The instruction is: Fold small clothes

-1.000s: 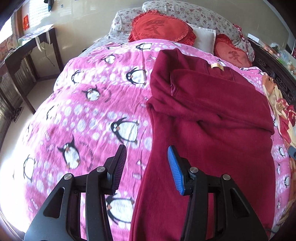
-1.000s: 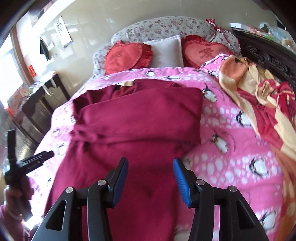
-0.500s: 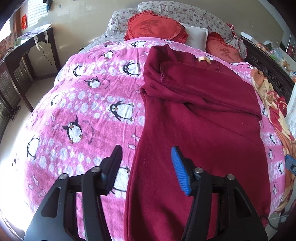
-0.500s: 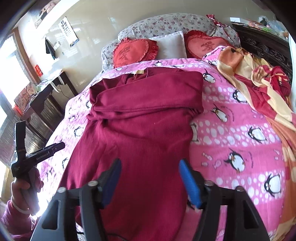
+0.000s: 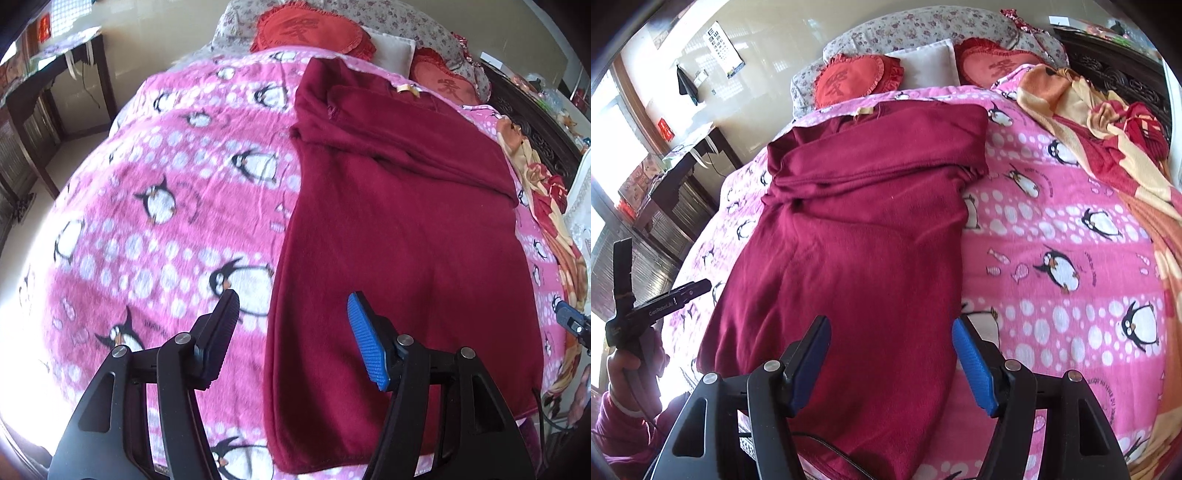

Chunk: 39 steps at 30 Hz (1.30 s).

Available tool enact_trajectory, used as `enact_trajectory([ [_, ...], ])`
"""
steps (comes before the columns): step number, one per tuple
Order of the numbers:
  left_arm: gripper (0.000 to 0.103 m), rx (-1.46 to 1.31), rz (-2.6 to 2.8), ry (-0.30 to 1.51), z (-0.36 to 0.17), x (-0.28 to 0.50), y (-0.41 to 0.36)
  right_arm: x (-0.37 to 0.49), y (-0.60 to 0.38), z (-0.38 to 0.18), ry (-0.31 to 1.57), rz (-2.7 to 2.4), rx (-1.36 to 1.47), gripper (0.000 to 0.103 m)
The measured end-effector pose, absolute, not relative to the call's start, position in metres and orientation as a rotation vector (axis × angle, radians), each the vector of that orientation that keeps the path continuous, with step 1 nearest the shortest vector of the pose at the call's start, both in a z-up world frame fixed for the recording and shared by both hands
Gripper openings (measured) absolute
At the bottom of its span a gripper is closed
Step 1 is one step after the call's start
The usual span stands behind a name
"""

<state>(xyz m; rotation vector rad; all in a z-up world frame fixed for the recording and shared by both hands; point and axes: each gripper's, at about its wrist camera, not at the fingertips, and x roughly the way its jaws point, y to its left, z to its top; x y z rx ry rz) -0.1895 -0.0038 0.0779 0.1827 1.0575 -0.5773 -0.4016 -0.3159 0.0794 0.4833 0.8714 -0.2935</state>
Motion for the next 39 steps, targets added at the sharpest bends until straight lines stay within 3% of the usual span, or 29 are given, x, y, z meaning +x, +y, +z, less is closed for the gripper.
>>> enact_trajectory([
  [11, 0.061, 0.217, -0.550, 1.150, 0.050, -0.198, 0.015, -0.413, -0.315, 0.057, 0.940, -0.263, 0.515, 0.066],
  [39, 0.061, 0.237, -0.653, 1.229, 0.036, -0.210, 0.015, -0.443, -0.321, 0.034, 0.976, -0.200, 0.666, 0.066],
])
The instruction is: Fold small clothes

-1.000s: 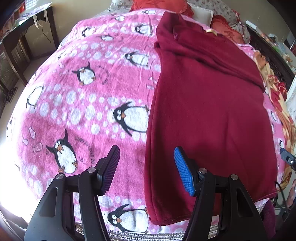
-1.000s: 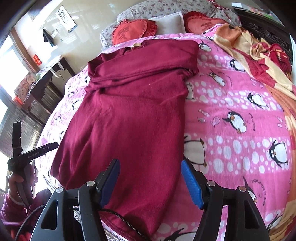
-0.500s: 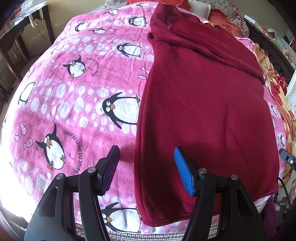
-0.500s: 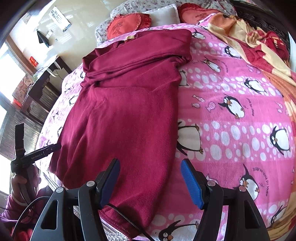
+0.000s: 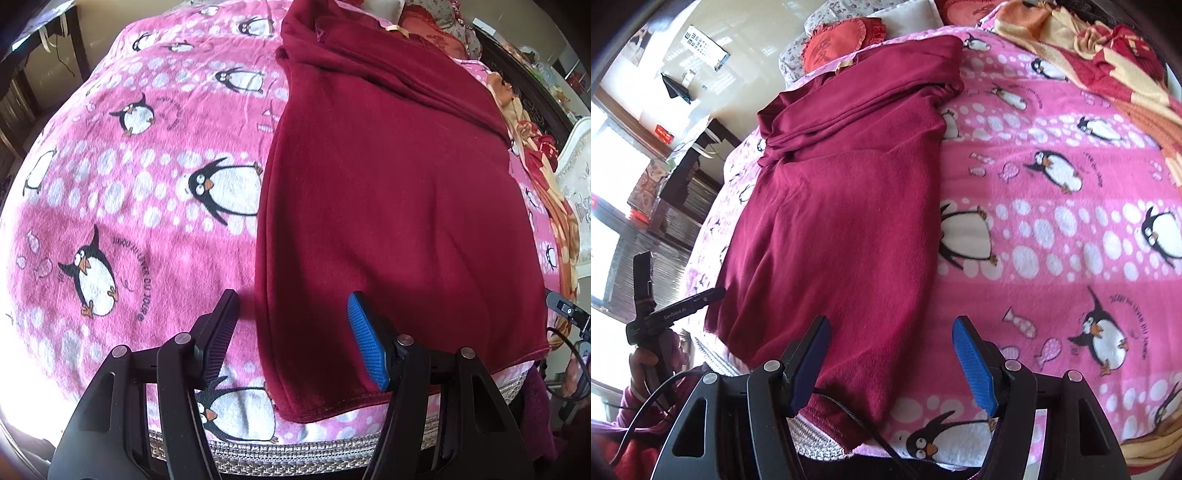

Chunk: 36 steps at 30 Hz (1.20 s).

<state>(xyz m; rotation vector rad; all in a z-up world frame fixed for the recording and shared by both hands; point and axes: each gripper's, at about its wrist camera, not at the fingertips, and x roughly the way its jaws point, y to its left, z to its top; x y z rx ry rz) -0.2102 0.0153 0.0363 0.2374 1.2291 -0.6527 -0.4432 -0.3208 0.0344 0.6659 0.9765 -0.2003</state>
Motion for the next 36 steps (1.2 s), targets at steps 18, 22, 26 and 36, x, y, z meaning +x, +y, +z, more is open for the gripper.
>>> enact_trajectory([
  [18, 0.075, 0.272, -0.662, 1.230, 0.027, -0.217, 0.008, -0.429, -0.312, 0.029, 0.942, -0.034, 0.656, 0.071],
  [22, 0.079, 0.300, -0.659, 1.224, 0.026, -0.222, 0.002, -0.424, -0.307, 0.022, 0.936, 0.015, 0.662, 0.071],
  [26, 0.080, 0.278, -0.657, 1.210, 0.023, -0.227, 0.001, -0.420, -0.303, 0.023, 0.964, 0.057, 0.614, 0.071],
  [36, 0.080, 0.274, -0.684, 1.212, 0.024, -0.228, 0.012, -0.406, -0.308, 0.013, 0.951, 0.090, 0.700, 0.064],
])
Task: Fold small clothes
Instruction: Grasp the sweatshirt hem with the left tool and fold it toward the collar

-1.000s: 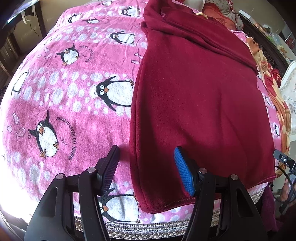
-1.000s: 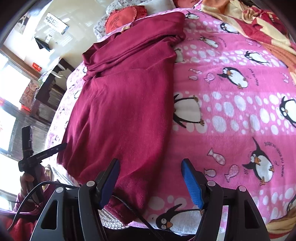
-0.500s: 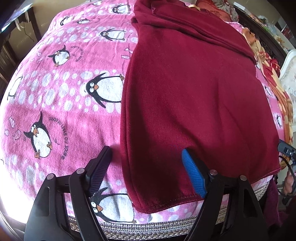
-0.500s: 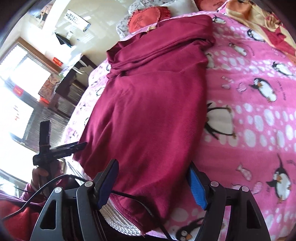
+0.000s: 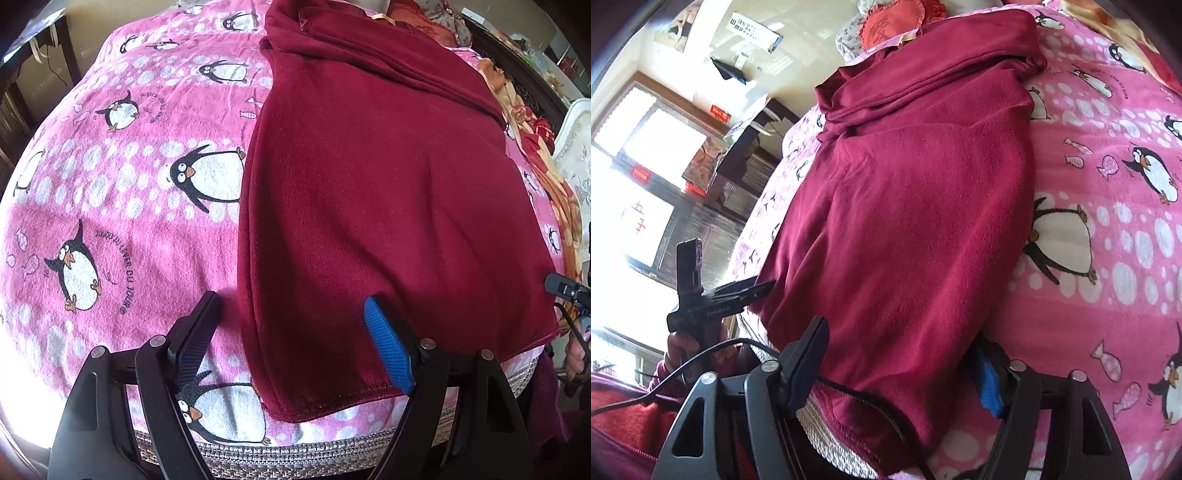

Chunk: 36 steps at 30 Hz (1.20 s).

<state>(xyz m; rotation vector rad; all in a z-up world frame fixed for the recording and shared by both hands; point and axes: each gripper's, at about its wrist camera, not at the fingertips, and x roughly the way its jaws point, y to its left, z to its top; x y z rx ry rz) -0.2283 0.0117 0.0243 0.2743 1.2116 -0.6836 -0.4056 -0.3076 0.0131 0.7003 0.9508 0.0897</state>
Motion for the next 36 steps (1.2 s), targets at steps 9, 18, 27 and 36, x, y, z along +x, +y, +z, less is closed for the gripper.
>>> enact_trajectory([
  [9, 0.018, 0.272, -0.735, 1.220, 0.034, -0.210, -0.001, -0.399, -0.314, 0.003, 0.944, 0.081, 0.737, 0.013],
  [18, 0.008, 0.125, -0.848, 1.266, 0.051, -0.161, -0.005, -0.380, -0.323, 0.049, 0.800, 0.136, 0.670, 0.012],
  [27, 0.008, 0.092, -0.889, 1.122, 0.104, -0.119, -0.052, -0.335, -0.362, 0.093, 0.664, 0.074, 0.615, 0.012],
  [36, 0.008, 0.077, -0.841, 1.085, 0.110, -0.070, -0.095, -0.300, -0.407, 0.103, 0.635, -0.036, 0.615, 0.012],
])
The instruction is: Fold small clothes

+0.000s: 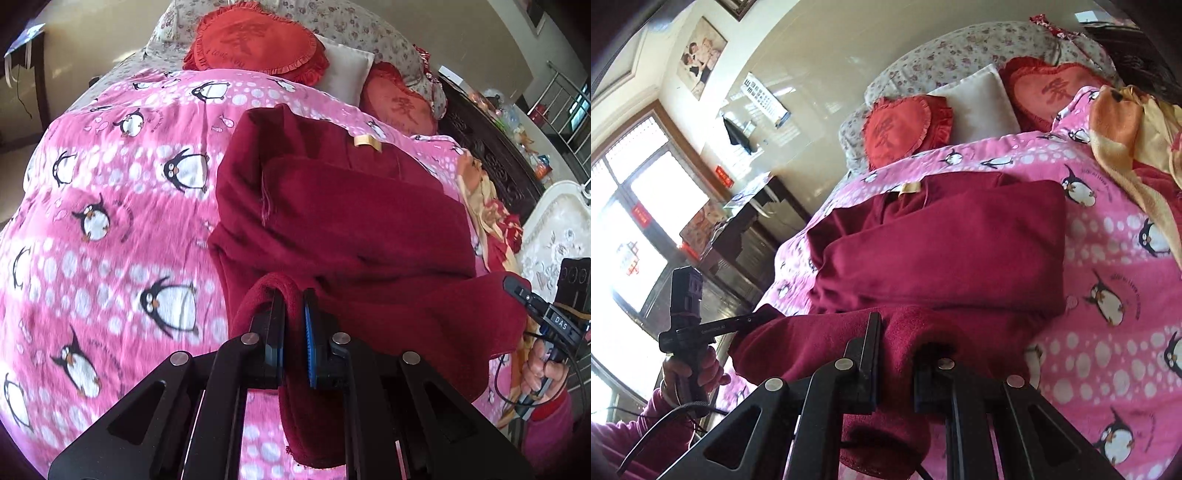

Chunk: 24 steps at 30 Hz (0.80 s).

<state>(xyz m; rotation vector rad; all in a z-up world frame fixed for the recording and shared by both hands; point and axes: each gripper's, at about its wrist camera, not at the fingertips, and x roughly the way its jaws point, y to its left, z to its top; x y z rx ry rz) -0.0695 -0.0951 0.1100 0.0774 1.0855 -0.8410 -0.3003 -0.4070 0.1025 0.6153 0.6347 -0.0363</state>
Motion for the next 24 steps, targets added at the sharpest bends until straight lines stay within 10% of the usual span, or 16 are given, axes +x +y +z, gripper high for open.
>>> enact_trajectory([
  [18, 0.008, 0.004, -0.759, 1.029, 0.133, 0.022, -0.177, -0.212, -0.514, 0.098, 0.588, -0.078, 0.926, 0.012],
  [21, 0.008, -0.061, -0.761, 1.116, 0.124, 0.050, -0.179, -0.195, -0.541, 0.079, 0.635, -0.104, 1.034, 0.039],
  [24, 0.009, -0.029, -0.821, 1.125, 0.128, 0.055, -0.175, -0.198, -0.550, 0.082, 0.621, -0.054, 1.052, 0.044],
])
